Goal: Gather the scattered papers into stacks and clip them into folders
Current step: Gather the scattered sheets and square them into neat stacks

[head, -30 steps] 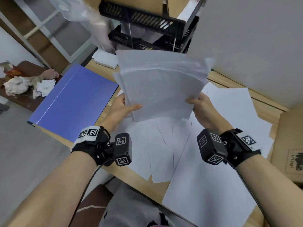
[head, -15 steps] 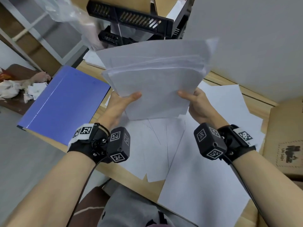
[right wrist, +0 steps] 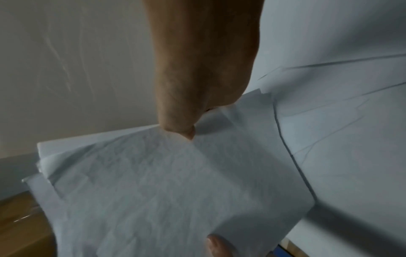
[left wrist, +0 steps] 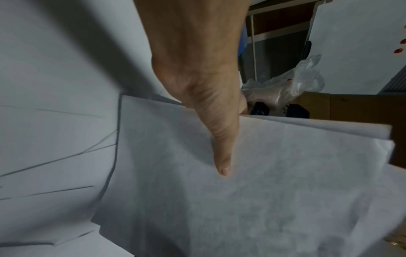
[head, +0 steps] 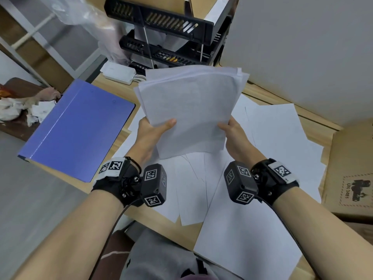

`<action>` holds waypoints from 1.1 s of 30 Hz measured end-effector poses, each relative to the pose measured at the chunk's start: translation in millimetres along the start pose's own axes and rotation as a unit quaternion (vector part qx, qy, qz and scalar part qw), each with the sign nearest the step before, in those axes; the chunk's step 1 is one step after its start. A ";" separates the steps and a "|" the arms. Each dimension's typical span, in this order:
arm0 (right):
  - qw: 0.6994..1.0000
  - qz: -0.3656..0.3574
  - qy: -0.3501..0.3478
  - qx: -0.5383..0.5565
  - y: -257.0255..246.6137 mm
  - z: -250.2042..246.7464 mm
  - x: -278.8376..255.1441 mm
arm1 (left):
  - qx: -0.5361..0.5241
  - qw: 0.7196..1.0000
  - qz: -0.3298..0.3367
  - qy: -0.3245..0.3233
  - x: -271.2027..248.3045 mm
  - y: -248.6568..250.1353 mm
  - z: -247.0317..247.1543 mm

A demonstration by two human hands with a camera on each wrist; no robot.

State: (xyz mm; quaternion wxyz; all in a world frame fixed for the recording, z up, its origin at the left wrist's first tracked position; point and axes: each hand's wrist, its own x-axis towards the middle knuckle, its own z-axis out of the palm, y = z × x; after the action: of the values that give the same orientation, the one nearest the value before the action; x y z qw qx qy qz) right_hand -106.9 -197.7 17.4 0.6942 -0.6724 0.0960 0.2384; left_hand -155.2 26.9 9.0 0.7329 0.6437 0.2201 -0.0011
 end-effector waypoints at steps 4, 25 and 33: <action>0.999 -0.036 0.023 0.006 -21.3 2.1 3.2 | -0.009 0.999 0.030 -0.024 9.8 18.3 -2.8; 0.998 0.012 0.009 -0.054 7.2 -25.4 12.9 | 0.040 0.998 -0.002 -0.039 19.3 -0.7 8.6; 0.997 -0.035 -0.024 -0.064 3.0 -29.7 11.7 | 0.038 0.997 0.014 -0.060 25.3 4.2 5.6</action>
State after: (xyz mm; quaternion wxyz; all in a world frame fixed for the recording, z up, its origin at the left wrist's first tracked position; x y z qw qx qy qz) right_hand -92.6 -224.5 7.2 0.6595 -0.7125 0.0401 0.2360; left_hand -129.3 29.5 5.2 0.7201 0.6726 0.1663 -0.0379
